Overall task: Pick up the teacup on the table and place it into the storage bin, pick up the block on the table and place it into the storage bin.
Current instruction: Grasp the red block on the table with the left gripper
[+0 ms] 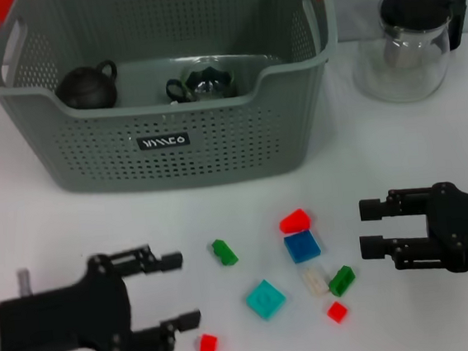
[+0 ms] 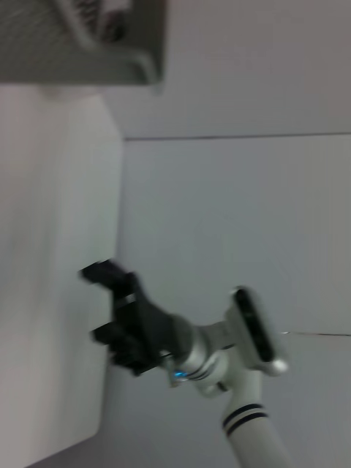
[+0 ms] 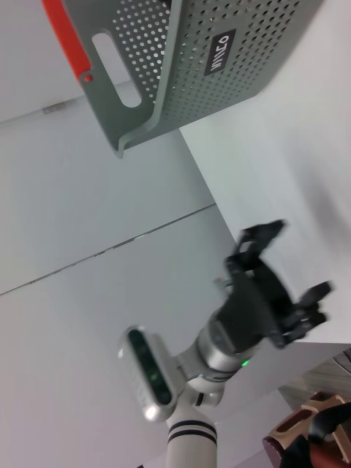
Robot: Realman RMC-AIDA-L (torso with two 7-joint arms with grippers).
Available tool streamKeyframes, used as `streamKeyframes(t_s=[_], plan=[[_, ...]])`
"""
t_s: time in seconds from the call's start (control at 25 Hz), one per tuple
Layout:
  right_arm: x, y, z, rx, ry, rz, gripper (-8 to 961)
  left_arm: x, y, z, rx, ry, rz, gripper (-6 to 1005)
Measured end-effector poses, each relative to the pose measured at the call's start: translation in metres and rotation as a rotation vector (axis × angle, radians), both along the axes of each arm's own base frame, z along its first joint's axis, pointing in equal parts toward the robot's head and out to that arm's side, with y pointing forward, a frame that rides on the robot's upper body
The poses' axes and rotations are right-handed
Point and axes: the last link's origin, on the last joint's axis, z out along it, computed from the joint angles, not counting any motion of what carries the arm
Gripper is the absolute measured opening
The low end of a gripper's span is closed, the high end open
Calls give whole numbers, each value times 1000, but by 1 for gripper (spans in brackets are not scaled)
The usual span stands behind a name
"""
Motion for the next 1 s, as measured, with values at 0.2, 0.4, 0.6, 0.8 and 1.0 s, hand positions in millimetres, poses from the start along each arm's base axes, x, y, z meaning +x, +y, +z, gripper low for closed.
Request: streamKeyframes(t_s=[0.2,0.4,0.6,0.8,1.0], plan=[[1,-1,0,2,0,-3,654,-9,2,-29,-61,69,29,655],[1,-1,0,2,0,-4,654,-16,7,-53,-99,164,31,590],[1,-1,0,1,0,-6,654,-20,5,-61,-56,206,-54,559],[2,-1,0,0,0,-7,654,-26,4,-67,-31,239,-56,550],[2,-2,0,-2,0,-10,654,-30,5,-70,-19,262,-35,488]])
